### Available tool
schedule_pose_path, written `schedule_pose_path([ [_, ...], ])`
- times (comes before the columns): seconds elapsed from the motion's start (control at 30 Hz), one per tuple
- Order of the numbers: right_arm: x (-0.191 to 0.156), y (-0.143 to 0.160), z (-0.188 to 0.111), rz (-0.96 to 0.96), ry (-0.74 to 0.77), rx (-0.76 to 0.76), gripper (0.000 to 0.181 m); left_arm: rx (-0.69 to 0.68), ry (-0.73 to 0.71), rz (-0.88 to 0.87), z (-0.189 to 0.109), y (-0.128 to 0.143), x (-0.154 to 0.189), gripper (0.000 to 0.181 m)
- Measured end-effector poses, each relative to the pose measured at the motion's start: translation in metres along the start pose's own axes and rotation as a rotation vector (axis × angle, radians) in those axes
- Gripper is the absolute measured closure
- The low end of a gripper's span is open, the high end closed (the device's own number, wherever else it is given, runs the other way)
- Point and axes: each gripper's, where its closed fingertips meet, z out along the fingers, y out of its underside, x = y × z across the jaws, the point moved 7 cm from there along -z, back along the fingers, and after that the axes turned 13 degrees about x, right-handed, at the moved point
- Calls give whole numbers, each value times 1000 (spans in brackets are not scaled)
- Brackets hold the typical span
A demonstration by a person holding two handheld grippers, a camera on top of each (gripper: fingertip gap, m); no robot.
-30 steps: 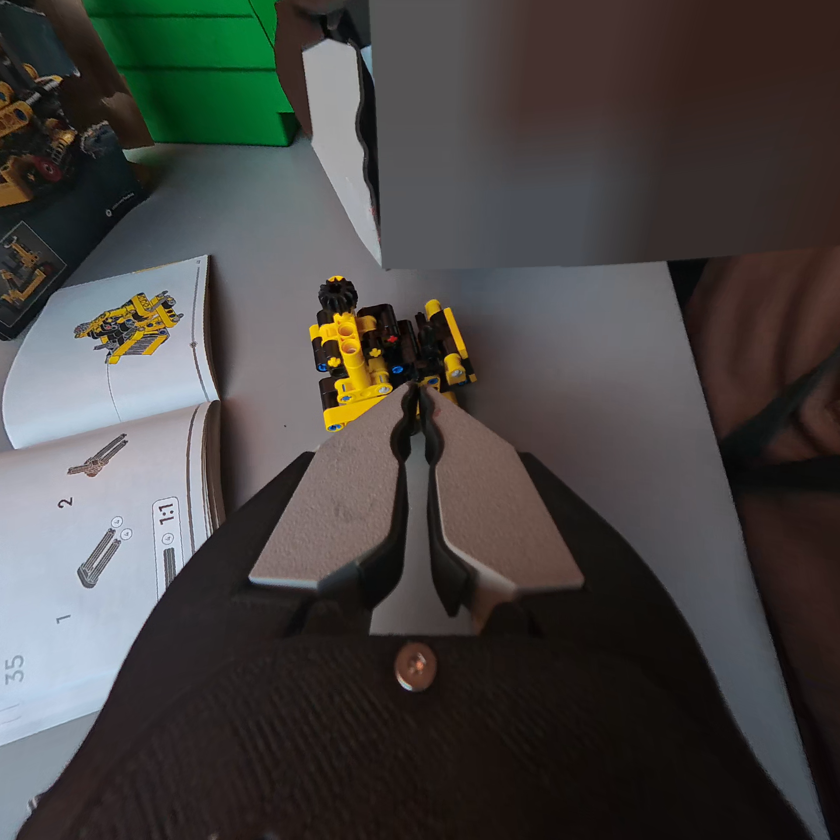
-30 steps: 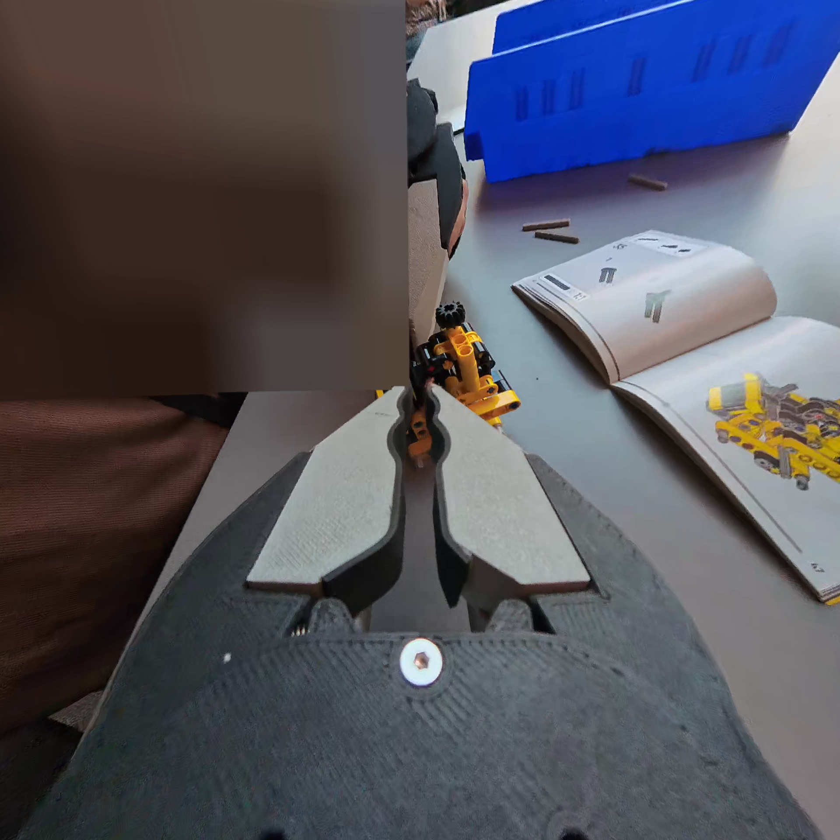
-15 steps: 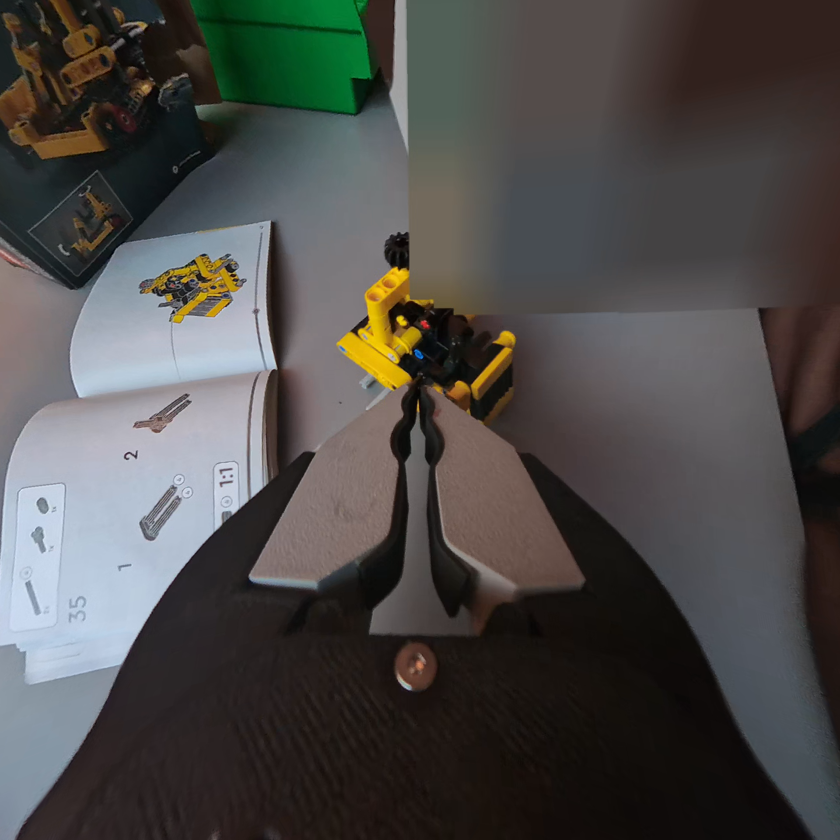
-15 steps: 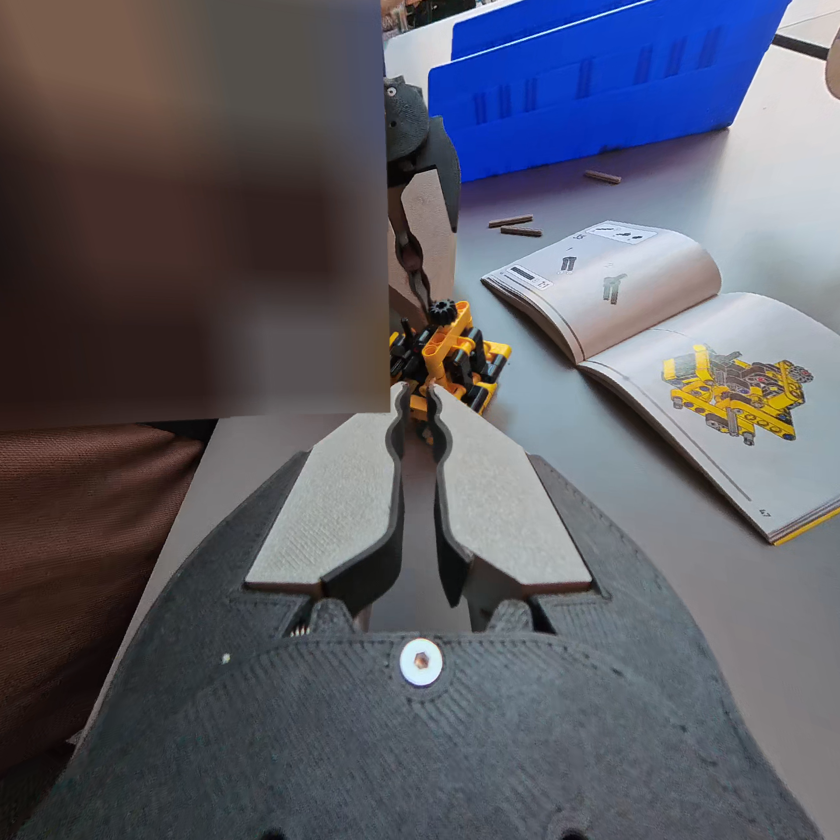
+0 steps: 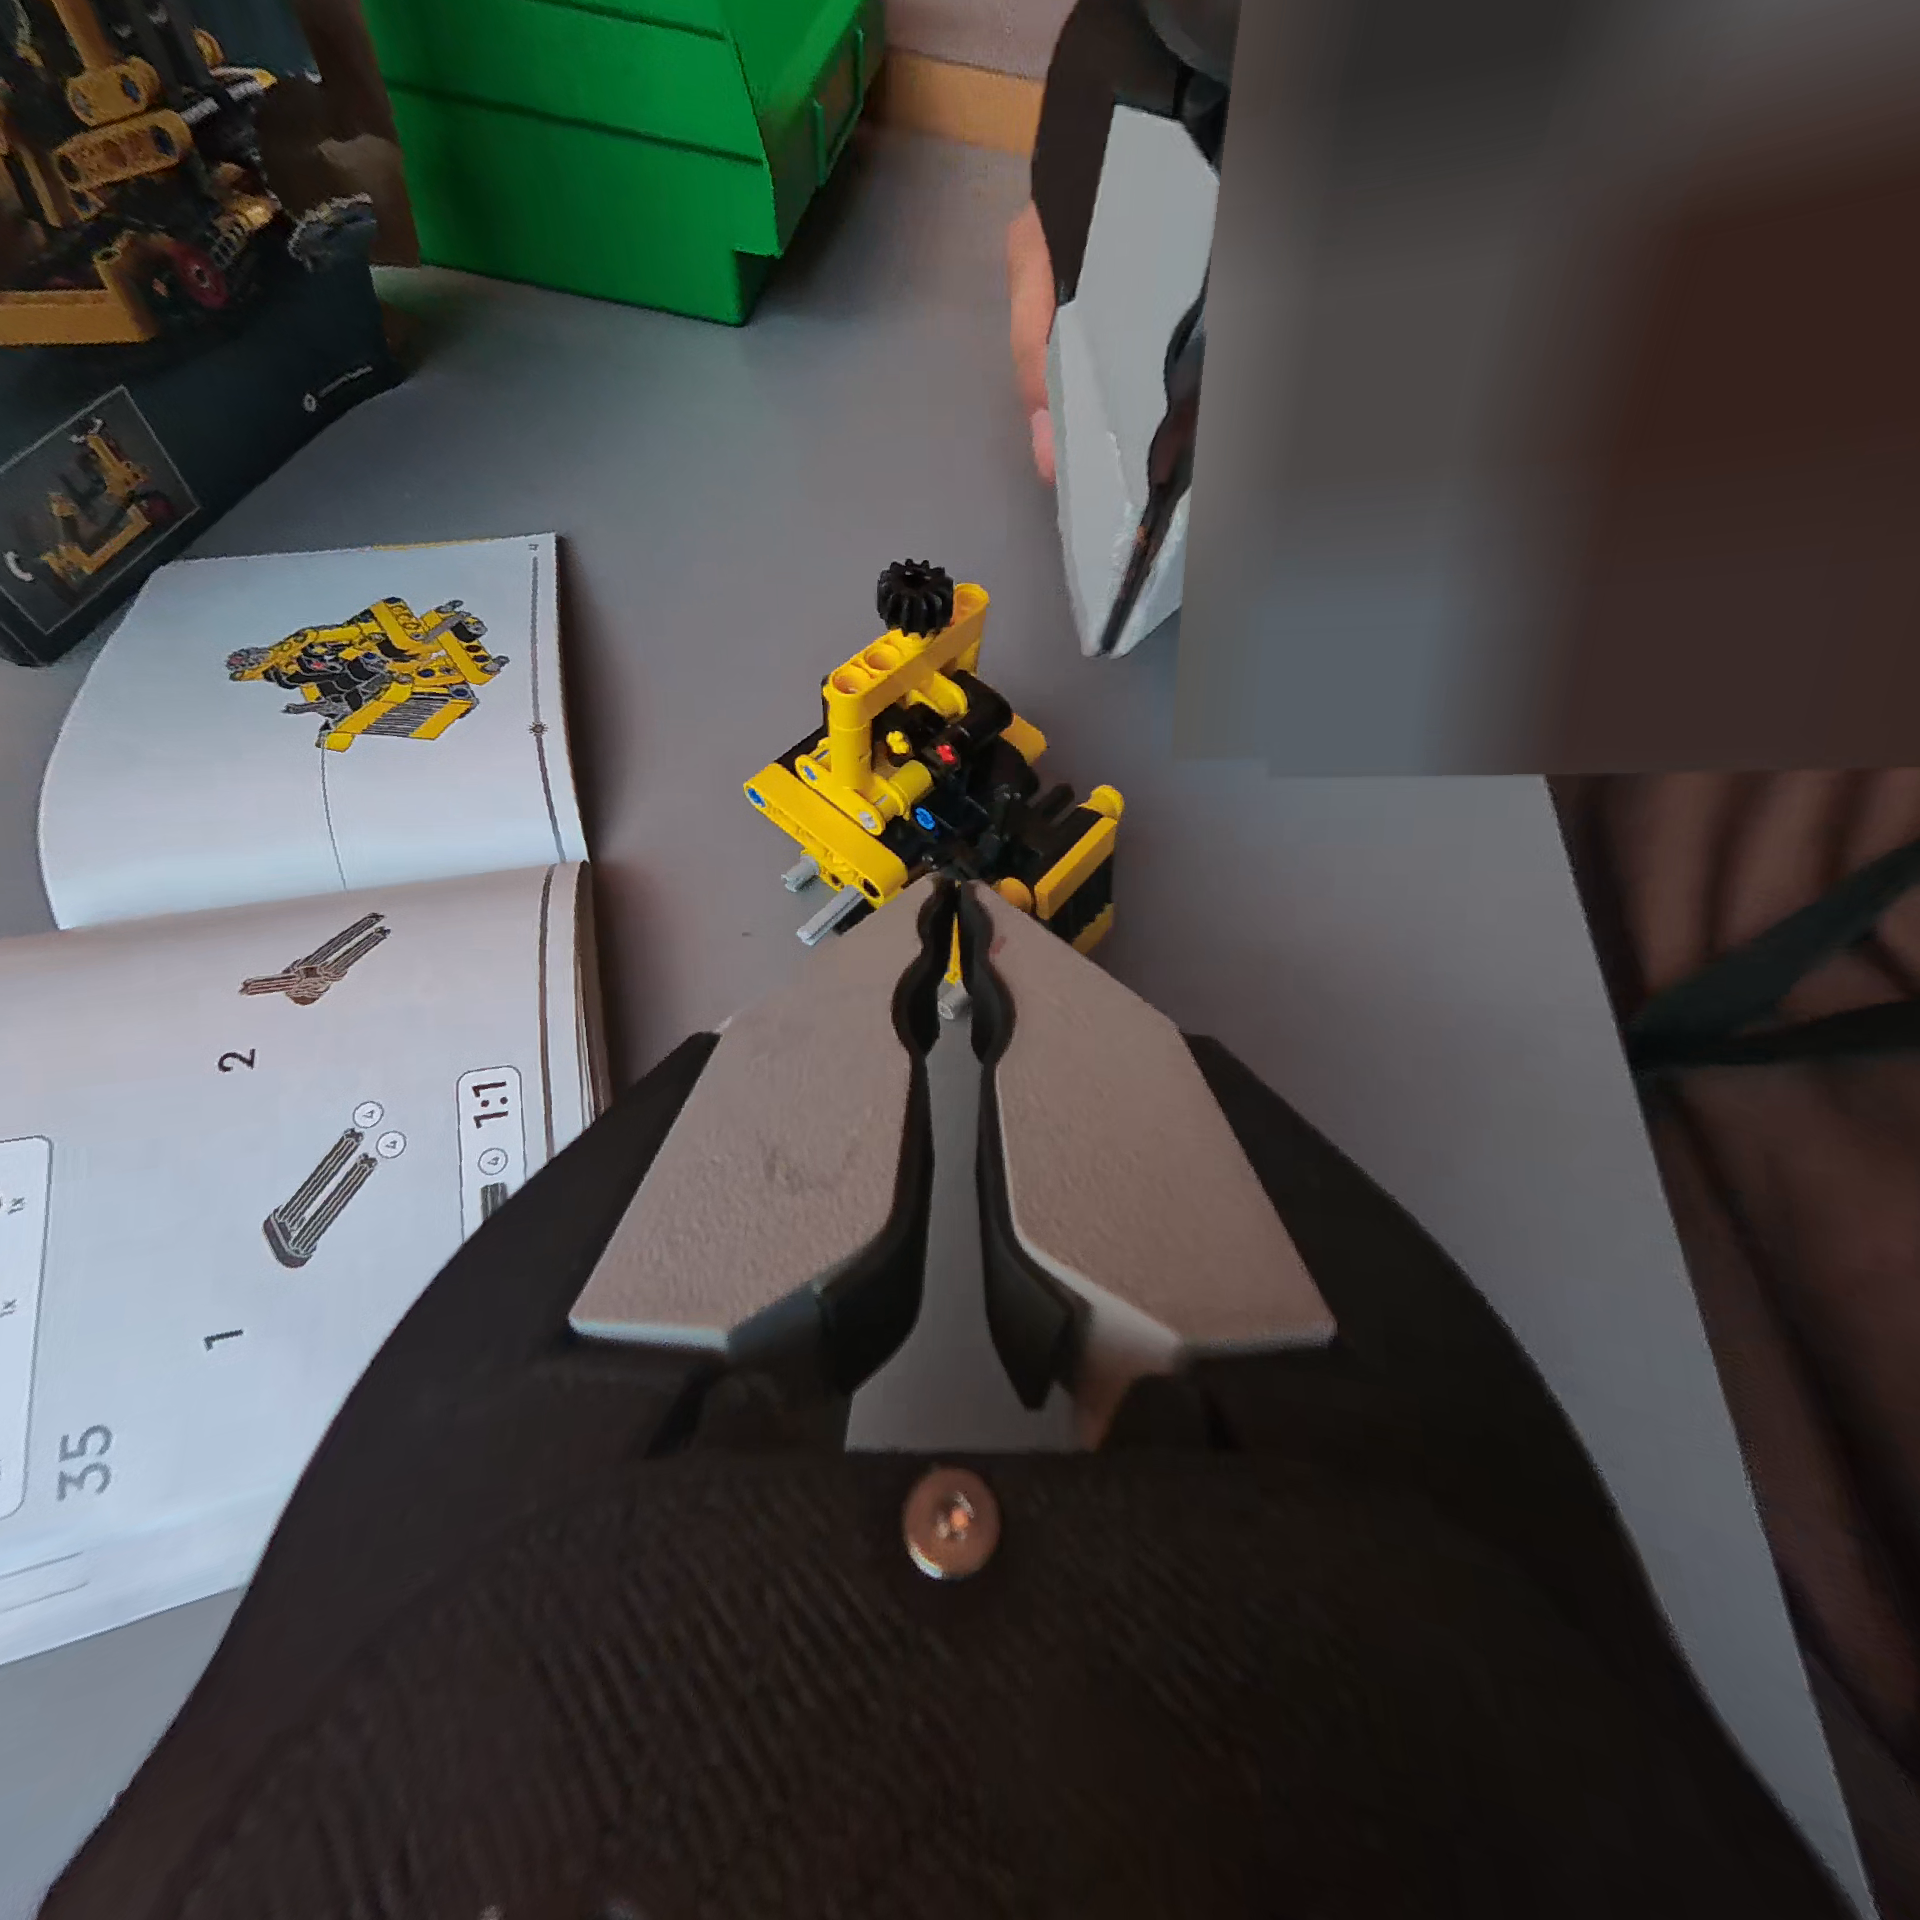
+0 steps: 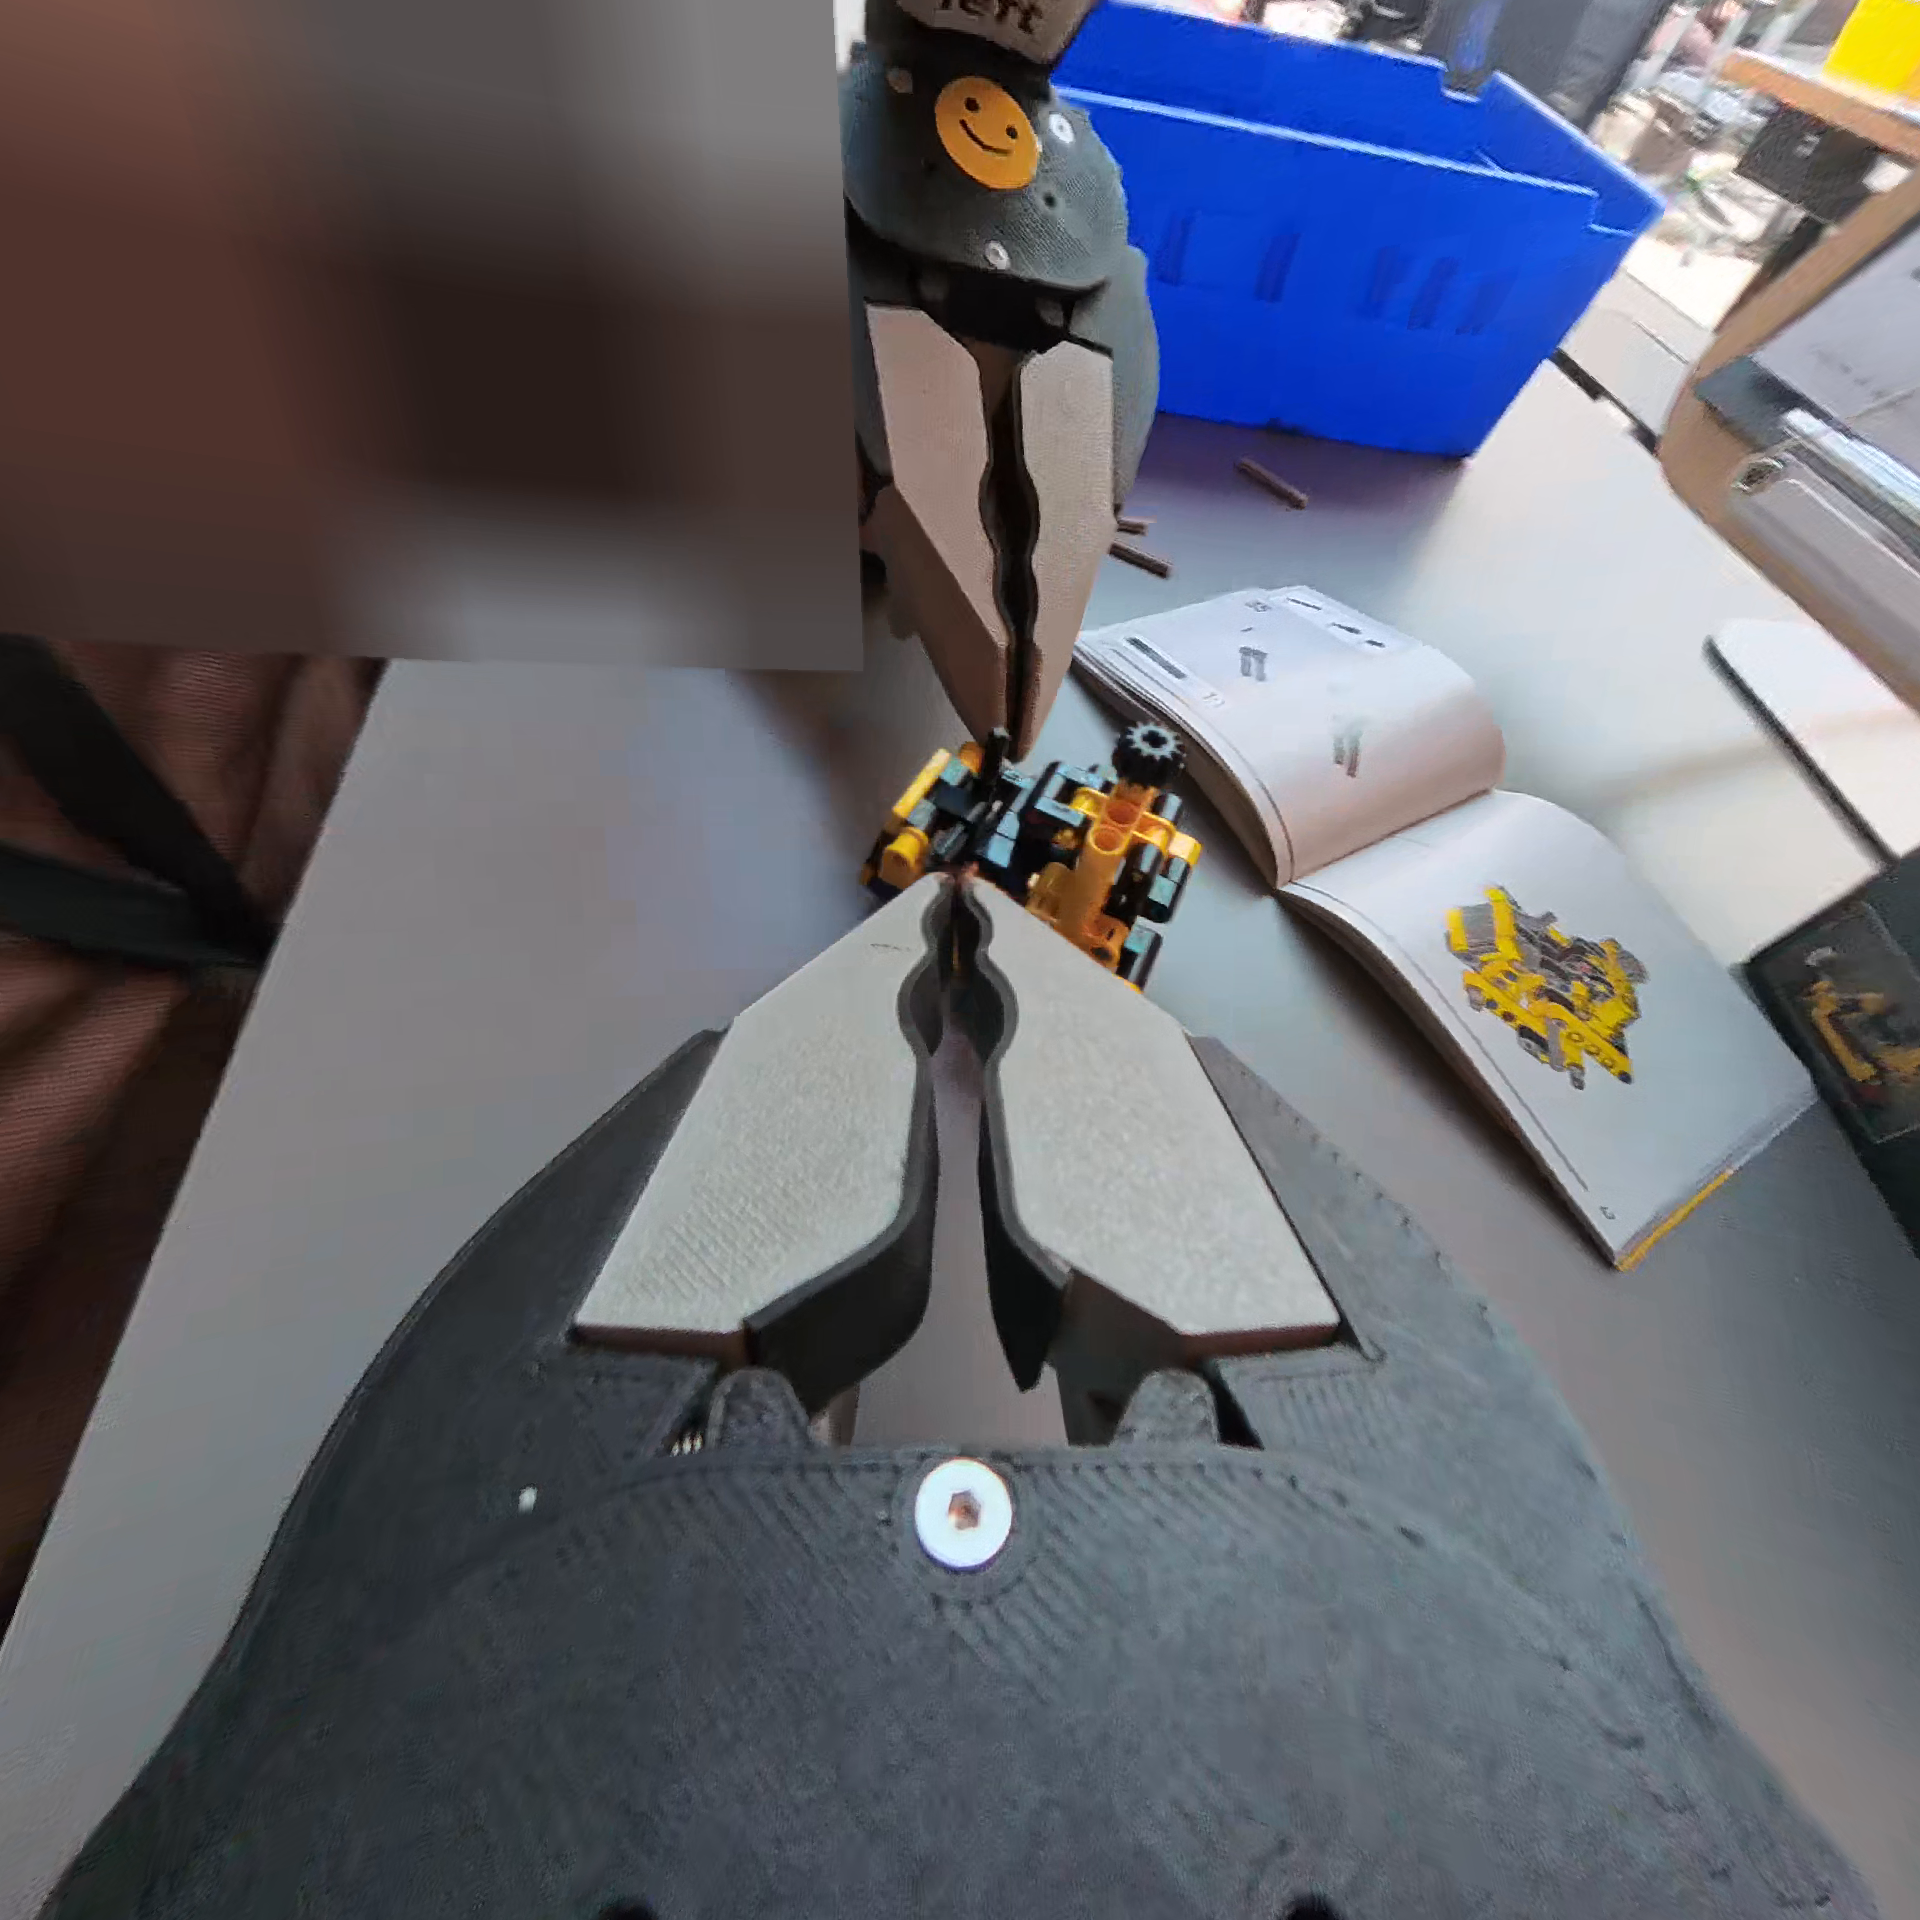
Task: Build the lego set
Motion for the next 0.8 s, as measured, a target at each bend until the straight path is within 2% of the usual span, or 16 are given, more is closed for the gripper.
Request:
schedule_pose_path([
  [0.1, 1, 7, 6, -17, 85, -79, 181, 9, 82, -46, -2, -1, -2, 181],
  [0.23, -2, 6, 8, -9, 93, -81, 181, 38, 155, -116, -4, -4, -10, 181],
  [0.37, -2, 9, 10, -24, 120, -112, 181, 10, 210, -164, 2, -4, -15, 181],
  [0.57, 1, 11, 14, -17, 127, -136, 181, -20, 212, -70, 9, -5, -11, 181],
  [0.7, 3, 11, 16, -18, 122, -136, 181, -93, 145, 23, 6, 2, -20, 181],
  [0.8, 5, 11, 17, -4, 121, -139, 181, -102, 170, 38, 9, 2, -17, 181],
])
